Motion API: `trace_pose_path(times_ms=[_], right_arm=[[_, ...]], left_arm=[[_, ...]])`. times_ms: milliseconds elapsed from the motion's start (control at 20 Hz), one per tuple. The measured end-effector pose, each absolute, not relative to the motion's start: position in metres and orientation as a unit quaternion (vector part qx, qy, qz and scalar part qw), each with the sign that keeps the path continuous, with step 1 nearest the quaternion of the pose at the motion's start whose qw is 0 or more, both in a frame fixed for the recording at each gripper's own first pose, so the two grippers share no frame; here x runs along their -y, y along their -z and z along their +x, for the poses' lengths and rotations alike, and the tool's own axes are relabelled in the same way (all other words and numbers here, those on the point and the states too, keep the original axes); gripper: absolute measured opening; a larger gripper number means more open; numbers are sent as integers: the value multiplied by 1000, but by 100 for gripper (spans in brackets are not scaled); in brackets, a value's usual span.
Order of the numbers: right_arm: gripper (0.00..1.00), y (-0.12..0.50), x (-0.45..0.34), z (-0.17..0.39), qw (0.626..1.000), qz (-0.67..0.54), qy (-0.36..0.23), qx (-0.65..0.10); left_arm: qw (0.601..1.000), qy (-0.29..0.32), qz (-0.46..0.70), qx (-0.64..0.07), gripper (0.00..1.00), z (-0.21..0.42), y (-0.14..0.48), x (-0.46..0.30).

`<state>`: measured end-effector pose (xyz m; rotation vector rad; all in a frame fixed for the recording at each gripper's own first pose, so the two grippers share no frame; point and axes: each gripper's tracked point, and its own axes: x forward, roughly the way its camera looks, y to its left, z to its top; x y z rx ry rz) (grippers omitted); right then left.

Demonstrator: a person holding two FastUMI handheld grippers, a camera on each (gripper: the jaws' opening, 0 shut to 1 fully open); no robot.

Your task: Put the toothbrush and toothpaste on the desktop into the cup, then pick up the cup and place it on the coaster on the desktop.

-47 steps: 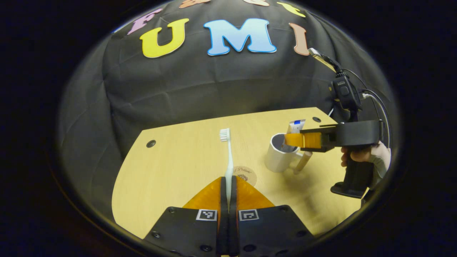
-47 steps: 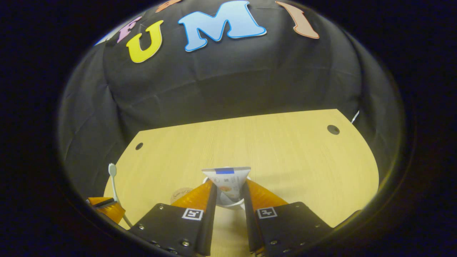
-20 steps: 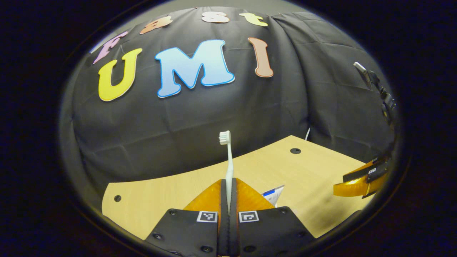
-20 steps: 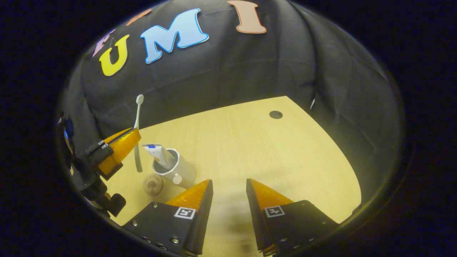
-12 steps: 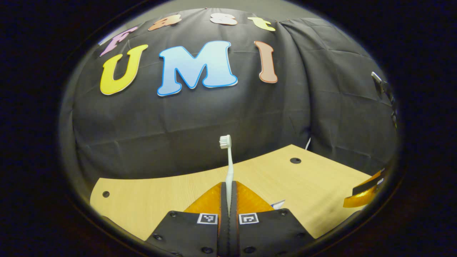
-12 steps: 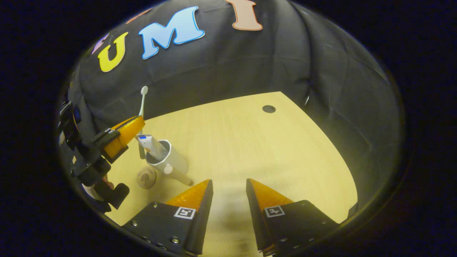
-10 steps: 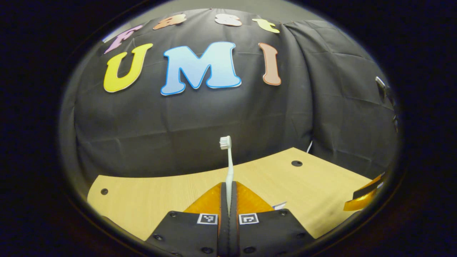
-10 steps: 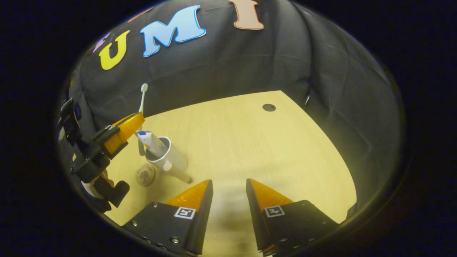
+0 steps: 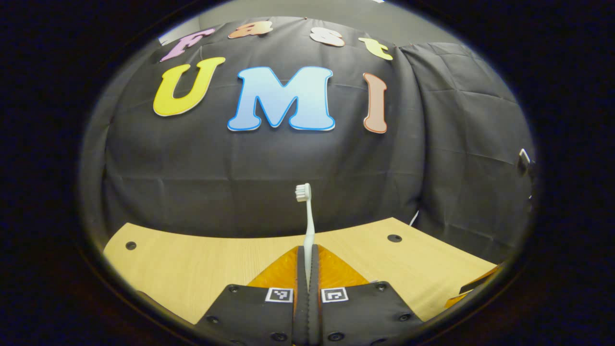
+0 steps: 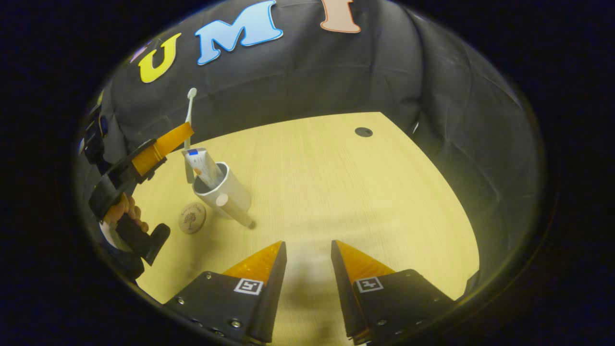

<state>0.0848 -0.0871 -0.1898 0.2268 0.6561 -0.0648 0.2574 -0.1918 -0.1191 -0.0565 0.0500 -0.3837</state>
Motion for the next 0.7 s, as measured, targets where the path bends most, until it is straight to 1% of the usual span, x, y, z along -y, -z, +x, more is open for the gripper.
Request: trace_pose_path(times_ms=[50, 100, 150, 200, 250, 300, 400, 450, 550, 600, 700], right_arm=[[58, 191, 89, 82, 940, 111, 33, -321], [55, 191, 91, 81, 939, 111, 33, -322], [58, 193, 91, 79, 939, 113, 34, -324], [55, 193, 93, 78, 938, 114, 35, -324], [55, 195, 95, 78, 938, 114, 36, -324], [58, 195, 96, 78, 938, 115, 36, -326], [55, 195, 95, 79, 937, 117, 35, -326], [58, 195, 95, 79, 937, 118, 33, -326], [55, 197, 93, 81, 937, 117, 30, -327], [55, 198, 92, 82, 937, 116, 28, -328], [55, 199, 90, 83, 936, 114, 24, -331]], left_arm=[[981, 189, -29, -30, 7, 259, 124, 194], [981, 187, -29, -36, 7, 261, 129, 195], [982, 184, -32, -40, 7, 262, 131, 195], [982, 184, -35, -32, 7, 264, 128, 194], [983, 180, -31, -32, 7, 264, 130, 194], [983, 180, -28, -32, 7, 264, 129, 194], [982, 183, -33, -34, 7, 262, 130, 195], [982, 184, -38, -34, 7, 261, 130, 194], [982, 181, -42, -36, 7, 259, 131, 191], [983, 178, -40, -37, 10, 258, 131, 189], [983, 177, -37, -40, 10, 256, 132, 188]])
